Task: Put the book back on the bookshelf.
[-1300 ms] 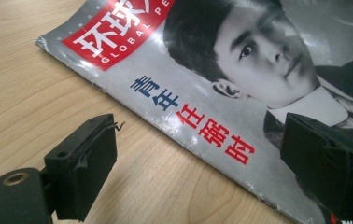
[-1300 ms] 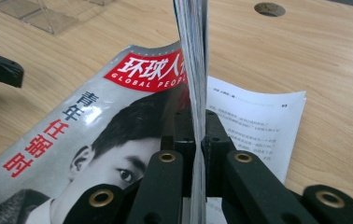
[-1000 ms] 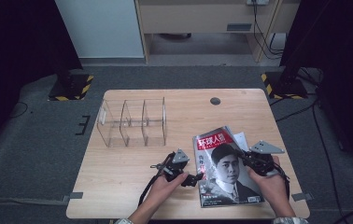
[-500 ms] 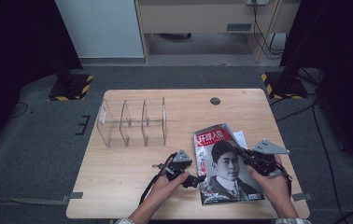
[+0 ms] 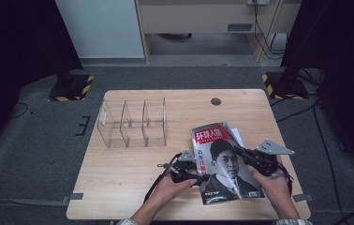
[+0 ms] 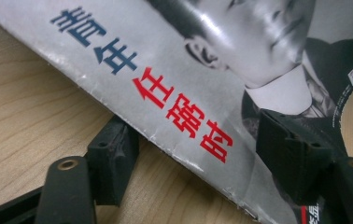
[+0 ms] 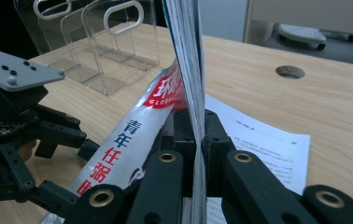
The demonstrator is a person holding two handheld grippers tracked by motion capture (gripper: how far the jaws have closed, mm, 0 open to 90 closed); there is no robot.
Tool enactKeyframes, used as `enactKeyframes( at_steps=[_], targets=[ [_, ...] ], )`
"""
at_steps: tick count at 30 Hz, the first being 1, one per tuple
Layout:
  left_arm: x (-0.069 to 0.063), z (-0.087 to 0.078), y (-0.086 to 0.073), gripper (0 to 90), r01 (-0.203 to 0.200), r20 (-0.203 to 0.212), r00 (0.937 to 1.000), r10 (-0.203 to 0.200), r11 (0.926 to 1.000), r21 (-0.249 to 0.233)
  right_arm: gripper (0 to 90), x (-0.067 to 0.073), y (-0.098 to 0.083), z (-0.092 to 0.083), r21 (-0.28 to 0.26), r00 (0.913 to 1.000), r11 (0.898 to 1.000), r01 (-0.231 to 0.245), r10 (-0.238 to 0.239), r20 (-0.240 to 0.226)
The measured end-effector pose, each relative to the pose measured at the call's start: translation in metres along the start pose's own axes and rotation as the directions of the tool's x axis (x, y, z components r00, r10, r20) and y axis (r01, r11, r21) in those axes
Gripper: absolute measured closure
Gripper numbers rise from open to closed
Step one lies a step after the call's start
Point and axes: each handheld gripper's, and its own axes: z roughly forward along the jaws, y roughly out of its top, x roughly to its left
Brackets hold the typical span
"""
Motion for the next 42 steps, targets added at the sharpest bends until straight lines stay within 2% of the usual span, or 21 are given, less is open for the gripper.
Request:
enactKeyframes(
  at_steps=[1,6,8,9,12,16,22,28,30,32,35,36,37,39,42],
  targets=[
    [0.0,0.0,0.0,32.7,0.001,-0.012,0.9999,-0.001,1.0,-0.001,87.8,-0.001,-0.001,0.002,0.005,1.0,1.0,0.0,0.0,0.0],
    [0.0,0.0,0.0,38.9,0.006,-0.023,0.9997,-0.007,1.0,-0.005,87.8,-0.007,-0.007,0.007,0.026,0.9995,0.999,-0.03,0.03,0.004],
    [-0.001,0.0,0.0,40.5,-0.003,-0.026,0.9997,0.003,1.0,-0.001,87.7,-0.009,-0.011,0.011,0.055,0.9992,0.998,-0.036,0.035,0.018],
    [-0.002,0.0,0.0,41.6,-0.009,-0.027,0.9996,0.009,1.0,0.002,87.7,-0.012,-0.015,0.015,0.096,0.9984,0.994,-0.046,0.043,0.037],
    [-0.003,0.0,-0.001,41.8,-0.014,-0.029,0.9995,0.014,0.9999,0.003,87.6,-0.014,-0.02,0.02,0.127,0.9977,0.991,-0.051,0.044,0.052],
    [-0.002,-0.001,-0.001,44.6,-0.009,-0.024,0.9997,0.009,1.0,0.003,87.5,-0.015,-0.03,0.03,0.21,0.9967,0.976,-0.054,0.04,0.071],
    [0.001,-0.002,-0.002,43.5,0.013,-0.007,0.9999,-0.013,0.9999,-0.003,87.5,-0.014,-0.032,0.031,0.206,0.9978,0.977,-0.059,0.052,0.042],
    [0.004,-0.004,-0.003,38.6,0.053,0.014,0.9985,-0.053,0.9985,-0.016,87.4,-0.008,-0.034,0.031,0.206,0.9972,0.976,-0.074,0.071,0.02],
    [0.004,-0.004,-0.003,40.7,0.046,0.001,0.999,-0.046,0.9989,-0.014,86.5,-0.005,-0.035,0.031,0.215,0.9976,0.974,-0.069,0.068,0.013],
    [0.004,-0.005,-0.003,45.4,0.039,-0.011,0.9992,-0.039,0.9992,-0.01,82.7,-0.005,-0.037,0.032,0.231,0.9977,0.971,-0.068,0.068,0.01],
    [0.004,-0.006,-0.004,51.7,0.033,-0.023,0.9992,-0.034,0.9994,-0.005,73.1,-0.007,-0.041,0.035,0.262,0.9978,0.963,-0.057,0.046,0.047],
    [0.004,-0.006,-0.004,52.5,0.029,-0.025,0.9993,-0.029,0.9996,-0.005,64.2,-0.009,-0.044,0.037,0.29,0.9971,0.956,-0.051,0.032,0.069],
    [0.004,-0.006,-0.004,52.5,0.028,-0.027,0.9993,-0.028,0.9996,-0.005,64.2,-0.009,-0.044,0.037,0.29,0.9971,0.956,-0.051,0.032,0.069],
    [0.004,-0.006,-0.004,52.5,0.026,-0.028,0.9993,-0.026,0.9997,-0.005,57.9,-0.011,-0.046,0.039,0.315,0.9955,0.947,-0.056,0.028,0.09],
    [0.003,-0.006,-0.004,52.5,0.023,-0.03,0.9993,-0.023,0.9997,-0.005,45.8,-0.013,-0.047,0.04,0.334,0.9933,0.94,-0.064,0.028,0.112]
  ],
)
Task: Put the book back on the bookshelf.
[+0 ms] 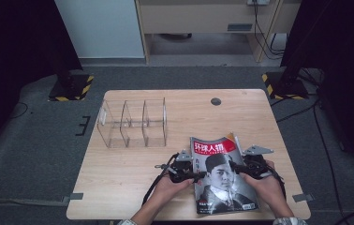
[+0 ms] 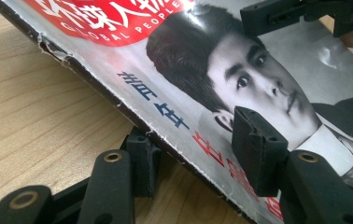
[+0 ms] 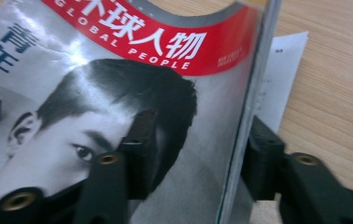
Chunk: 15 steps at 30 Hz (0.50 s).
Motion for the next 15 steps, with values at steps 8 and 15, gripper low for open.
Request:
enactKeyframes(
  at_steps=[8,15],
  targets=[
    [-0.001,0.0,0.0,52.9,-0.011,-0.009,0.9999,0.011,0.9999,0.003,34.2,-0.013,-0.003,-0.005,-0.017,0.9979,0.999,-0.044,0.045,0.047],
    [-0.001,-0.001,0.0,53.1,-0.012,-0.008,0.9999,0.012,0.9999,0.003,35.9,-0.018,-0.008,-0.004,0.017,0.9973,0.998,-0.065,0.065,0.036]
  ],
)
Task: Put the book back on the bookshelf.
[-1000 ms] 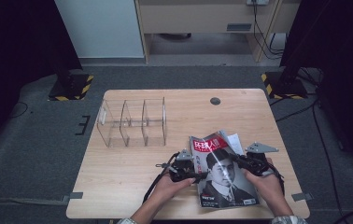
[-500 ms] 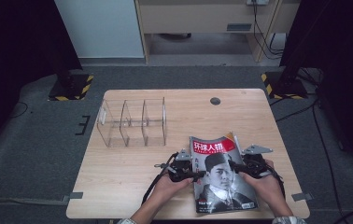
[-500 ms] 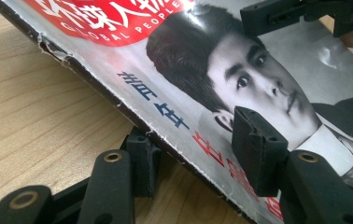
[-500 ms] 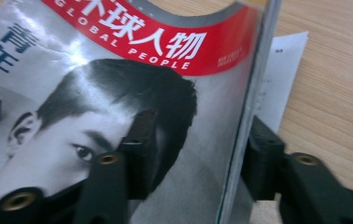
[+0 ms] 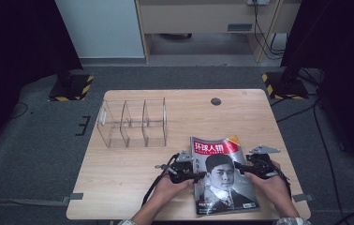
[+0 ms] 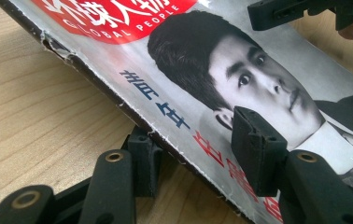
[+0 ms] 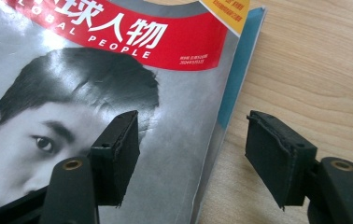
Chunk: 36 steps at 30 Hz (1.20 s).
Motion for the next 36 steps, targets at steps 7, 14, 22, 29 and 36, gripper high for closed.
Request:
enactKeyframes(
  at_steps=[7,14,22,29,36],
  targets=[
    [0.001,-0.001,0.0,53.2,0.0,0.001,1.0,0.0,1.0,0.001,38.0,0.006,-0.001,0.003,0.023,0.9997,1.0,0.021,-0.021,-0.013],
    [0.004,-0.003,0.0,54.6,0.01,-0.012,0.9999,-0.01,0.9999,-0.002,44.8,0.008,-0.005,0.0,0.034,0.9991,0.999,0.035,-0.034,-0.023],
    [0.01,-0.007,0.0,55.9,0.039,-0.019,0.9991,-0.039,0.9992,0.003,56.0,0.013,-0.003,0.001,0.024,0.9962,0.997,0.079,-0.078,-0.039],
    [0.014,-0.009,0.0,44.5,0.068,-0.003,0.9976,-0.068,0.9976,-0.01,59.2,0.021,-0.001,0.003,0.025,0.9904,0.991,0.128,-0.127,-0.055],
    [0.014,-0.009,0.0,35.8,0.058,0.014,0.9982,-0.058,0.9983,-0.006,59.6,0.026,0.0,0.006,0.015,0.9864,0.988,0.151,-0.149,-0.069]
  ],
)
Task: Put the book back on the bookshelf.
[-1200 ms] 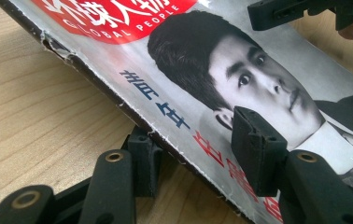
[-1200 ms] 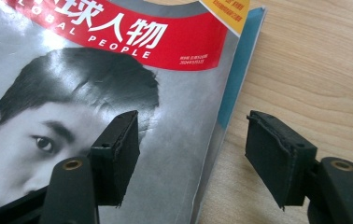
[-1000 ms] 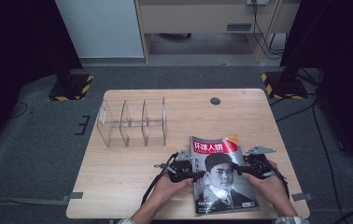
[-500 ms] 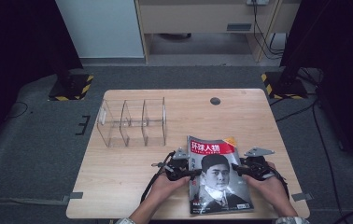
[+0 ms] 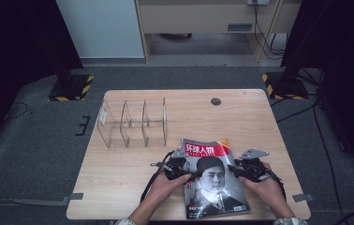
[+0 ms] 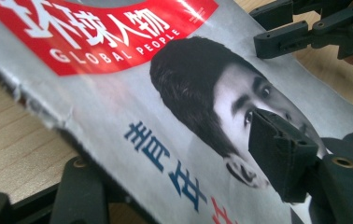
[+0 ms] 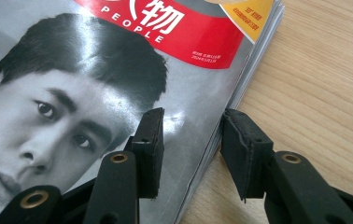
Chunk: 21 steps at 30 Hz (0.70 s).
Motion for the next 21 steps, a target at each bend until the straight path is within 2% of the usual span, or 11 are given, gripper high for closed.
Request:
enactKeyframes(
  at_steps=[8,10,12,15,18,21],
  targets=[
    [0.005,-0.002,0.003,30.1,0.014,-0.009,0.9999,-0.014,0.9999,0.002,58.9,0.004,0.001,0.003,-0.003,0.9999,1.0,0.009,-0.009,-0.01],
    [0.006,-0.002,0.006,30.9,0.006,-0.015,0.9999,-0.006,1.0,0.004,58.1,0.004,0.002,0.003,-0.002,0.9999,1.0,0.006,-0.006,-0.009],
    [0.008,-0.003,0.009,37.9,-0.009,-0.016,0.9998,0.009,1.0,-0.003,57.3,0.004,0.002,0.004,-0.005,1.0,1.0,-0.002,0.002,-0.006],
    [0.011,-0.005,0.015,47.8,0.001,-0.018,0.9998,-0.002,0.9993,-0.038,57.1,0.003,0.002,0.005,-0.002,0.9997,1.0,-0.015,0.015,-0.017],
    [0.013,-0.003,0.021,55.6,-0.002,-0.043,0.9991,0.0,0.9997,-0.024,59.2,0.002,0.003,0.006,-0.007,0.9993,0.999,-0.034,0.034,-0.013],
    [0.016,-0.001,0.027,61.1,0.002,-0.043,0.9991,-0.003,0.9999,-0.017,61.0,0.0,0.005,0.007,-0.002,0.9989,0.999,-0.046,0.046,-0.001]
  ],
)
